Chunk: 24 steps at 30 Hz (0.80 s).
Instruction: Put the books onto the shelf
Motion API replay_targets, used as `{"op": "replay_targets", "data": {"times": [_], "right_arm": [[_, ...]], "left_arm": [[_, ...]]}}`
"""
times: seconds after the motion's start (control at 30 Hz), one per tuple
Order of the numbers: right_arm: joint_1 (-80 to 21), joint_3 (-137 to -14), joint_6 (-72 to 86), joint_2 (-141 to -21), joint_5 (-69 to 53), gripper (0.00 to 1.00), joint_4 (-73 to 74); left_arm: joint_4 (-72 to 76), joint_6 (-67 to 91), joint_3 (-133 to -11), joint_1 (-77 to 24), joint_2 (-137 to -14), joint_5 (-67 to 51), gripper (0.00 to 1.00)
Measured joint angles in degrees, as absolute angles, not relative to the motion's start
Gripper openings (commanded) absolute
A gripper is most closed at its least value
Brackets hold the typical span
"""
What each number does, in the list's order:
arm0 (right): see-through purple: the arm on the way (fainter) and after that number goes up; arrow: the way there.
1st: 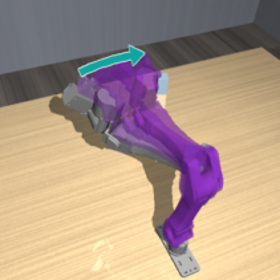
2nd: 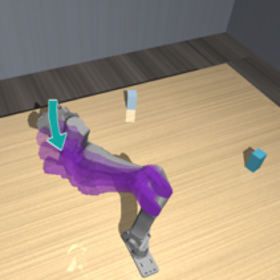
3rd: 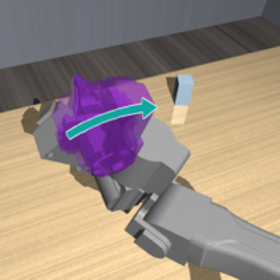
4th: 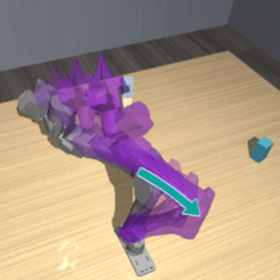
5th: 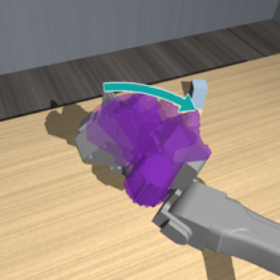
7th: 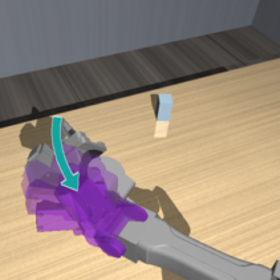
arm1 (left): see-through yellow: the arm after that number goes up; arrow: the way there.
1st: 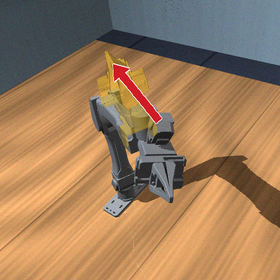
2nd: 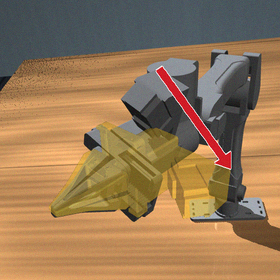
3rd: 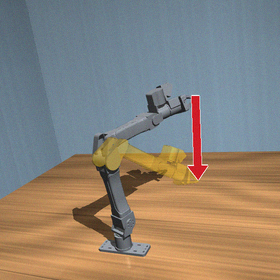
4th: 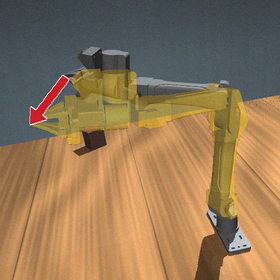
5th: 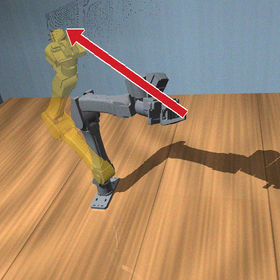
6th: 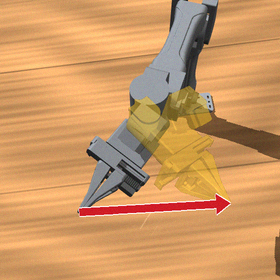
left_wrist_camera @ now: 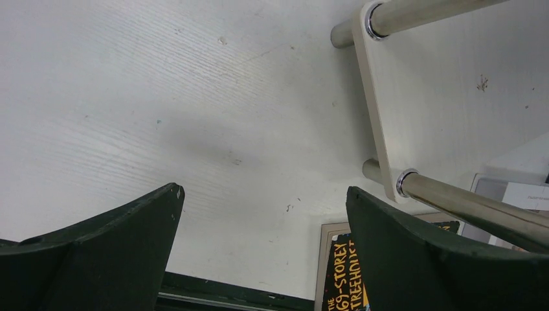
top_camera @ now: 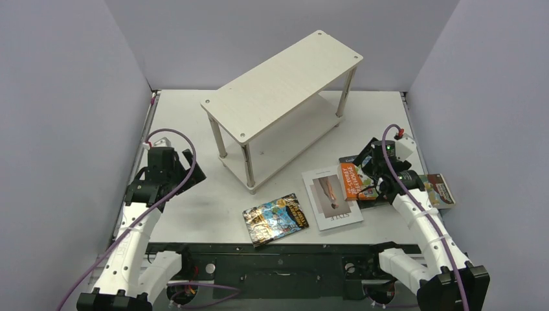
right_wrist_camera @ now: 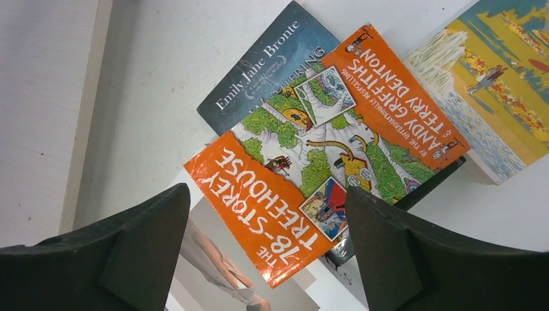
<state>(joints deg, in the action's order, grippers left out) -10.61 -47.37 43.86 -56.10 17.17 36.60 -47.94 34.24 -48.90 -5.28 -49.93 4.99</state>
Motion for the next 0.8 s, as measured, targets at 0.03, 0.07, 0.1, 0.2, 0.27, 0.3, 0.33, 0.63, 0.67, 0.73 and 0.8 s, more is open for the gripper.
{"op": "replay_targets", "data": {"times": [0.03, 0.07, 0.1, 0.2, 0.27, 0.3, 0.33, 0.63, 0.67, 0.73, 0.8], "right_arm": [[-10.76, -47.40, 43.92, -56.21, 17.26, 0.85, 36.58], [-11.00, -47.40, 44.01, -56.53, 17.56, 0.85, 36.62], [-11.42, -47.48, 43.94, -57.10, 17.76, 0.85, 36.75], [-13.37, -47.62, 43.09, -59.33, 17.98, 0.85, 37.08], [-14.76, -47.27, 42.50, -59.79, 17.67, 0.85, 36.67], [-15.16, -46.63, 42.46, -59.27, 16.95, 0.85, 35.86], [-15.44, -45.60, 42.50, -58.46, 15.94, 0.85, 34.70], [-15.46, -36.51, 47.03, -49.41, 11.77, 0.84, 29.26], [-15.33, -36.07, 47.46, -48.42, 11.90, 0.84, 29.34], [-14.81, -35.77, 48.69, -46.89, 12.56, 0.84, 29.82], [-14.13, -35.20, 50.65, -45.04, 13.37, 0.84, 30.30]], "left_arm": [[-47.90, 34.24, -49.06, -5.28, -50.04, 5.21, 0.96], [-47.99, 34.26, -49.28, -5.28, -50.13, 5.37, 0.96], [-48.12, 34.28, -49.56, -5.28, -50.30, 5.50, 0.96], [-48.84, 34.00, -50.94, -5.28, -51.05, 5.30, 0.96], [-49.21, 33.15, -52.38, -5.32, -51.20, 4.10, 0.96], [-49.36, 32.45, -53.23, -5.52, -51.00, 3.51, 0.96], [-49.32, 31.73, -54.02, -5.85, -50.54, 2.83, 0.96], [-49.76, 23.27, -61.76, -10.98, -42.63, -4.64, 0.96], [-49.52, 23.14, -61.60, -12.71, -41.52, -6.17, 0.96], [-47.90, 23.46, -60.07, -16.53, -39.00, -8.82, 0.96], [-46.00, 24.53, -57.69, -20.01, -36.25, -10.85, 0.96]]}}
